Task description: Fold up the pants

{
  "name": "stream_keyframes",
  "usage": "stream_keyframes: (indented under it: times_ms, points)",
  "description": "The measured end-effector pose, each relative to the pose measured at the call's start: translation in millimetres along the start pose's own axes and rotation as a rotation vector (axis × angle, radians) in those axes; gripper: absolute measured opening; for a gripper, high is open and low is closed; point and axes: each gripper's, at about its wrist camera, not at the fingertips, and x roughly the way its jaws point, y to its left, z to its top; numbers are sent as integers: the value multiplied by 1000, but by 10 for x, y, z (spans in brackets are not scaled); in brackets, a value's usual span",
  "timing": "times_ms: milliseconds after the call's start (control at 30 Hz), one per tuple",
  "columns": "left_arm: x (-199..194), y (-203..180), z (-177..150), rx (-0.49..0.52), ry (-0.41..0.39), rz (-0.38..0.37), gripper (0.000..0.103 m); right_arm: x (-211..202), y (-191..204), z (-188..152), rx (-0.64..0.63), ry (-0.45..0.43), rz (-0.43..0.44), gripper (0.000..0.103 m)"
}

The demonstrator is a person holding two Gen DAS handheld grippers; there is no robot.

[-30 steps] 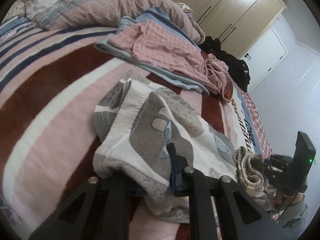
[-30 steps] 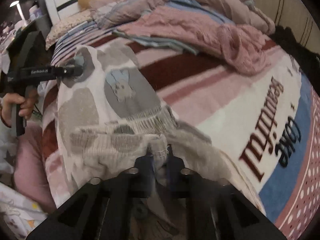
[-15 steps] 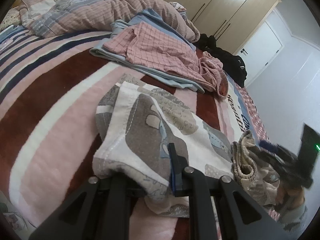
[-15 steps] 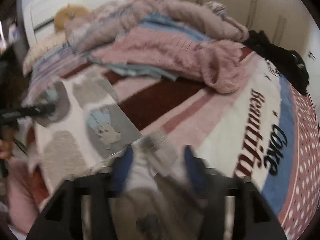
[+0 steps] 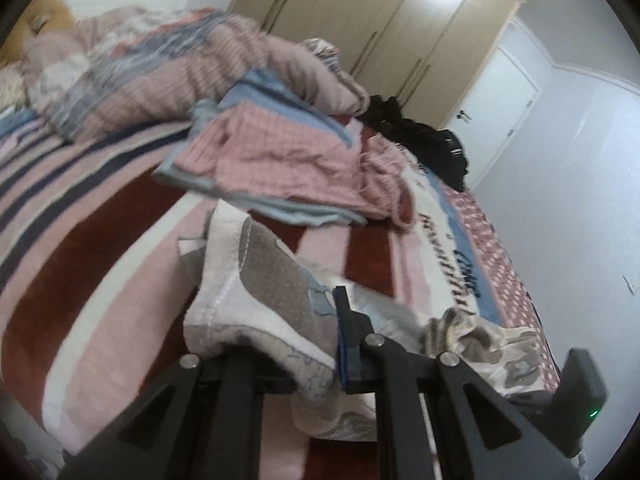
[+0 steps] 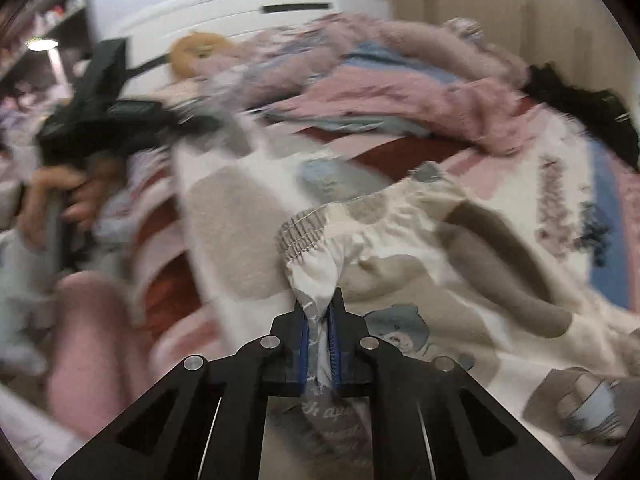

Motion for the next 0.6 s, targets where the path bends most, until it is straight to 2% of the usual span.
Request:
stream_keyframes:
  times_ms: [67,167,200,233,267,300,333,467,600]
  points:
    - [-40,-201,55,30,-19,-23,10,15,-16,-54,8,8,-18,3]
    - [-122,-565,111,98,-38,-68,10,41,-93,-131,81,-12,-10,10]
    - [-153,-709,130,131,-43,-81,10,5,-98,-141,101,-22,6,20]
    - [-179,-843,145,160,-47,-96,10,-76,-99,-162,114,-45,23,34]
    - [-194,-970,150,182,-49,-111,10,-165,-97,-186,120,-72,27,43]
    - [-207,-1119,155,209,-49,-131,10,-350,-103,-242,128,-124,17,54]
    - [-207,-1237,159,228,-47,-146,10,-504,-131,-296,138,-159,8,57]
    - [-72,-1868,86,338,-19,-213,10,-1180,-380,-645,257,-290,-22,57]
    - [283,-2580,-208,481,60,-276,10,-1744,-570,-1037,350,-388,-86,58]
